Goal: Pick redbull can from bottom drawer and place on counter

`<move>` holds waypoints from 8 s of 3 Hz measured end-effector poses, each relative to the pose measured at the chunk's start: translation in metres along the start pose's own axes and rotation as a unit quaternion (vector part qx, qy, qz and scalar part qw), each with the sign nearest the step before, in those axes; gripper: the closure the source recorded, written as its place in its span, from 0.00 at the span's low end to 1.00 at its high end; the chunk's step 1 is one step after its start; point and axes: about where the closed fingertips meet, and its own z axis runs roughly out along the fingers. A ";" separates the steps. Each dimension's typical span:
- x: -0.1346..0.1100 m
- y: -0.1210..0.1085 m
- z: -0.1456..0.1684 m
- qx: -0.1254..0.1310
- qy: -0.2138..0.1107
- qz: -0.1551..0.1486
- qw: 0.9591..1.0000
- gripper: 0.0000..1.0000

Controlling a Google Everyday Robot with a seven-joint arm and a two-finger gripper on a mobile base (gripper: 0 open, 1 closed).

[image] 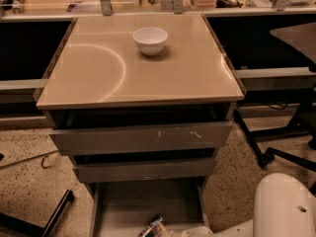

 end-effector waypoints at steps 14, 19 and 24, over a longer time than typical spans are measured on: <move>-0.012 -0.085 0.061 0.009 0.004 -0.134 0.991 0.00; 0.025 -0.121 0.081 0.003 0.013 -0.121 0.993 0.64; -0.106 -0.082 -0.060 0.086 -0.094 -0.196 0.972 1.00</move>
Offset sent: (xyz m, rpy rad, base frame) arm 0.1421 0.0107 -0.0500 0.0977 -0.1373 0.0620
